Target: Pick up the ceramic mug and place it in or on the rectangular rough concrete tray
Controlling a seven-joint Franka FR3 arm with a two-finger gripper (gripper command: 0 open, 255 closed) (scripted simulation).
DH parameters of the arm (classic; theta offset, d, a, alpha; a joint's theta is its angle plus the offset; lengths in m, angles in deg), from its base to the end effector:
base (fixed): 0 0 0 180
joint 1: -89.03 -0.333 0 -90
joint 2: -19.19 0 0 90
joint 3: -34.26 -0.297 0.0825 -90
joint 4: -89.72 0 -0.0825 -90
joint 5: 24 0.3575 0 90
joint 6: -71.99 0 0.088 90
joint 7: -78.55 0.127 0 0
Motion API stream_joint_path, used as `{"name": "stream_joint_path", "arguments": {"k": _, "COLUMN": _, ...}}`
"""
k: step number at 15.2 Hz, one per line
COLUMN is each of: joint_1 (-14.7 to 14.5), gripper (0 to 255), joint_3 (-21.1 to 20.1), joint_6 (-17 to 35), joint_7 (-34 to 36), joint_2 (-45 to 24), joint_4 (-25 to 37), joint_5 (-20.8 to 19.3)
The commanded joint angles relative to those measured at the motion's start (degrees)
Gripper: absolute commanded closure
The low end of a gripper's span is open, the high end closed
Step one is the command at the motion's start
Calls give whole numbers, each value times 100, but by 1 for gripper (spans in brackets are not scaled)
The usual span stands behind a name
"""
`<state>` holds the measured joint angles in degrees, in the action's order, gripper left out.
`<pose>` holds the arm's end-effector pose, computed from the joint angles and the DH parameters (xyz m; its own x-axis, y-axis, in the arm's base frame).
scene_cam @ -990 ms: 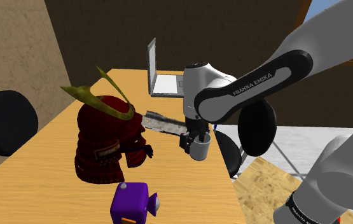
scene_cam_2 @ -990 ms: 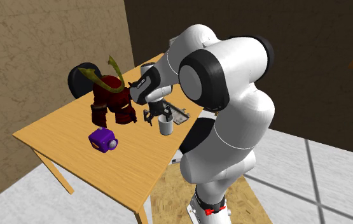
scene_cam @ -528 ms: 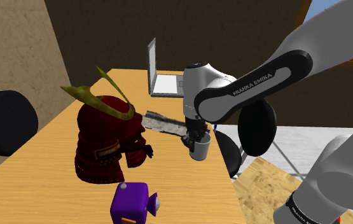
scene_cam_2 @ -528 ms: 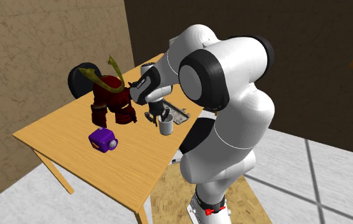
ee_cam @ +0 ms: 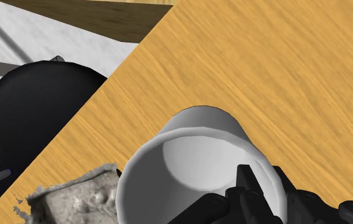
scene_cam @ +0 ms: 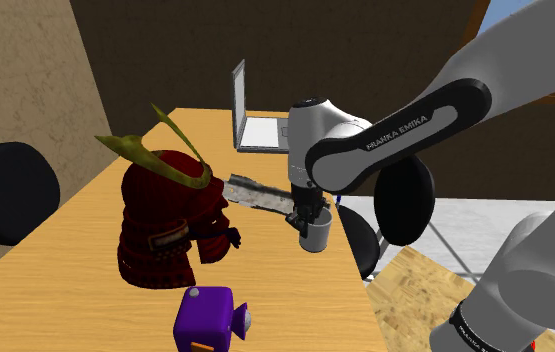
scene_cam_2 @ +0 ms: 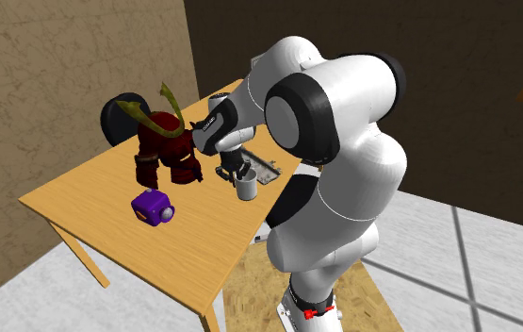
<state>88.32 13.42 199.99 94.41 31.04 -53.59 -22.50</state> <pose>0.3937 0.1532 0.3280 0.9960 0.0705 -0.0549 0.0744 -0.9947 0.0714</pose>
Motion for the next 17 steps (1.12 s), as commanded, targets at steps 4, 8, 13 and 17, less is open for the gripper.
{"name": "stream_joint_path", "arguments": {"k": 4, "joint_1": -17, "gripper": 255, "joint_3": 37, "joint_6": -343, "joint_7": -70, "joint_2": 207, "joint_4": 147, "joint_5": 67}}
{"name": "stream_joint_path", "arguments": {"k": 8, "joint_1": -30, "gripper": 255, "joint_3": 75, "joint_6": -682, "joint_7": -127, "joint_2": 387, "joint_4": 313, "joint_5": 116}}
{"name": "stream_joint_path", "arguments": {"k": 13, "joint_1": -40, "gripper": 255, "joint_3": 121, "joint_6": -1100, "joint_7": -184, "joint_2": 577, "joint_4": 549, "joint_5": 157}}
{"name": "stream_joint_path", "arguments": {"k": 17, "joint_1": -43, "gripper": 255, "joint_3": 157, "joint_6": -1429, "joint_7": -221, "joint_2": 701, "joint_4": 758, "joint_5": 176}}
